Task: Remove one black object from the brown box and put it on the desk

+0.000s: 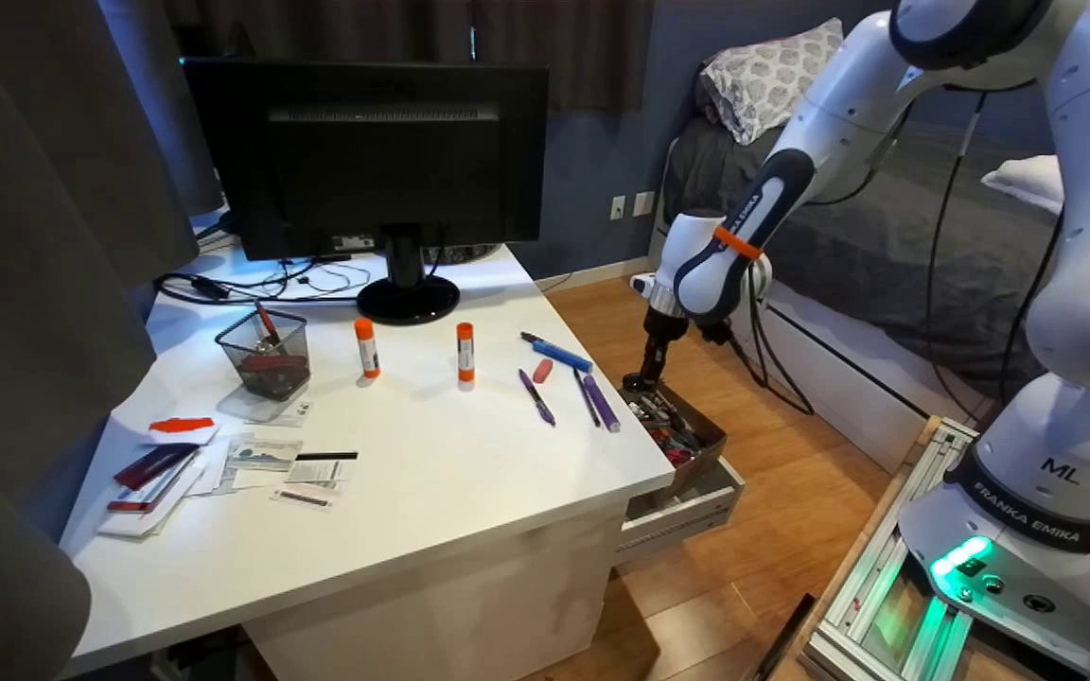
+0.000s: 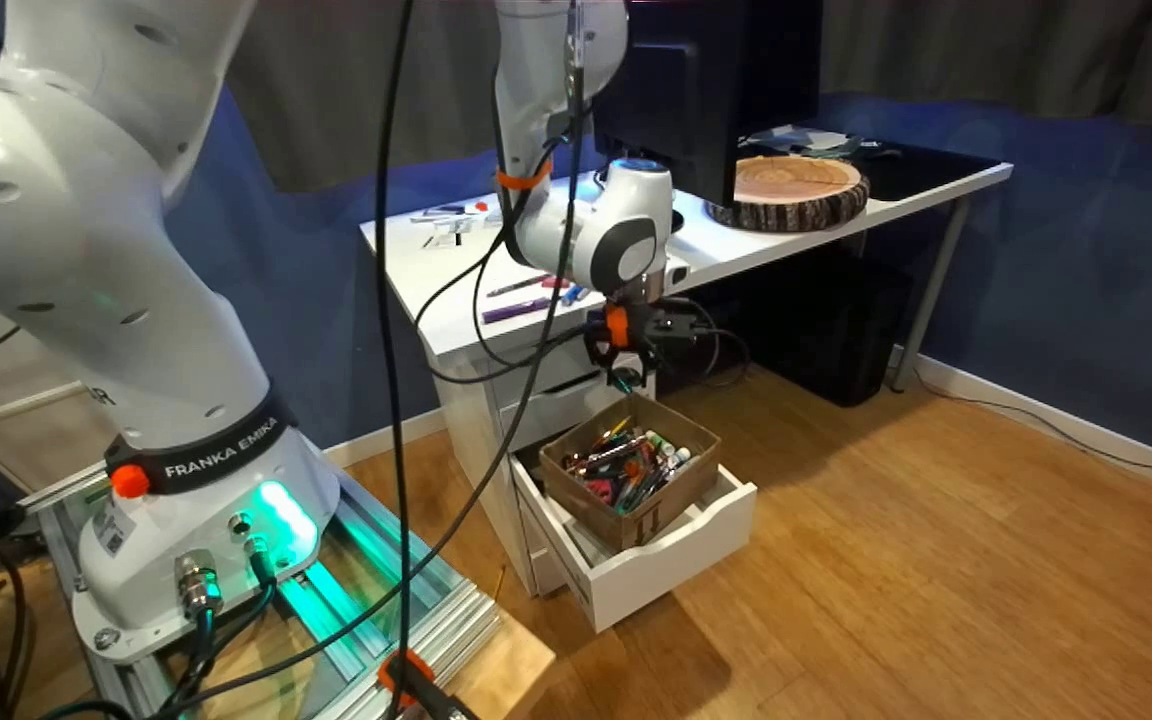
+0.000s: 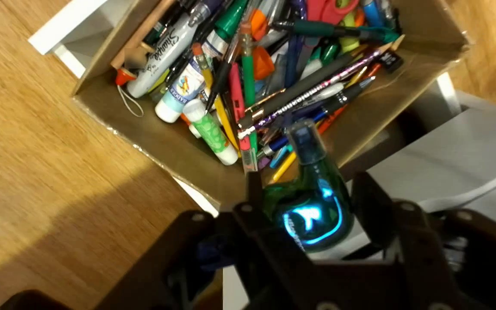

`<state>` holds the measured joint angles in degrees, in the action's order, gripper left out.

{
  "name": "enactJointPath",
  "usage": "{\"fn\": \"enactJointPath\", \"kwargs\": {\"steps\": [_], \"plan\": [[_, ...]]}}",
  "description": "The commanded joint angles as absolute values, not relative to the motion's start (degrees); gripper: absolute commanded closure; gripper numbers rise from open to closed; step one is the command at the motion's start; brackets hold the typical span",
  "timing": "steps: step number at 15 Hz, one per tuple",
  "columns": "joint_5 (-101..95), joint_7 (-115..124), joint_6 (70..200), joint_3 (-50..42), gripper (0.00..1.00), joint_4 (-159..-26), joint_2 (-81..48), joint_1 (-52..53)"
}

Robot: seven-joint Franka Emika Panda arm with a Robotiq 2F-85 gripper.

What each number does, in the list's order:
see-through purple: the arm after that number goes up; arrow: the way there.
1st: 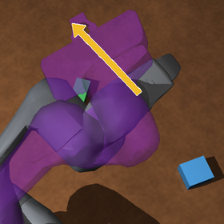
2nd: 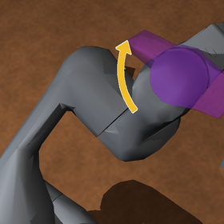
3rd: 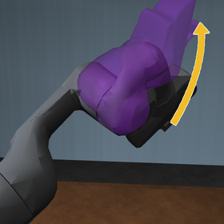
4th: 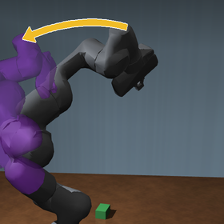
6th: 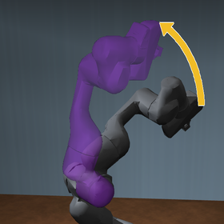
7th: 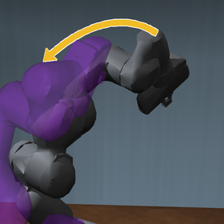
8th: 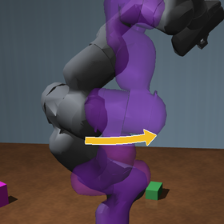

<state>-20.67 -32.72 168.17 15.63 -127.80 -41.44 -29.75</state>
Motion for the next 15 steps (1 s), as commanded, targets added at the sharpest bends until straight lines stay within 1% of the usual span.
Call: {"fn": "enactJointPath", "kwargs": {"steps": [1,4,6,10,12,13,14,15], "plan": [[-14.4,-37.3,161.0,20.6,0.71,-135.1,-27.8,-32.5],[-6.0,-42.2,155.2,23.6,0.71,-135.3,-20.0,-31.7],[0.5,-46.6,151.9,24.1,0.71,-133.9,-16.4,-29.4],[9.6,-54.6,148.0,21.6,0.71,-131.3,-11.8,-20.7],[12.7,-58.5,146.3,20.6,0.71,-129.4,-11.7,-16.6],[14.4,-60.3,147.6,20.4,0.71,-128.9,-12.1,-14.6],[12.7,-57.0,148.3,17.3,0.46,-129.9,-12.0,-13.0],[13.7,-58.0,148.3,17.3,0.46,-129.4,-12.0,-11.7]]}}
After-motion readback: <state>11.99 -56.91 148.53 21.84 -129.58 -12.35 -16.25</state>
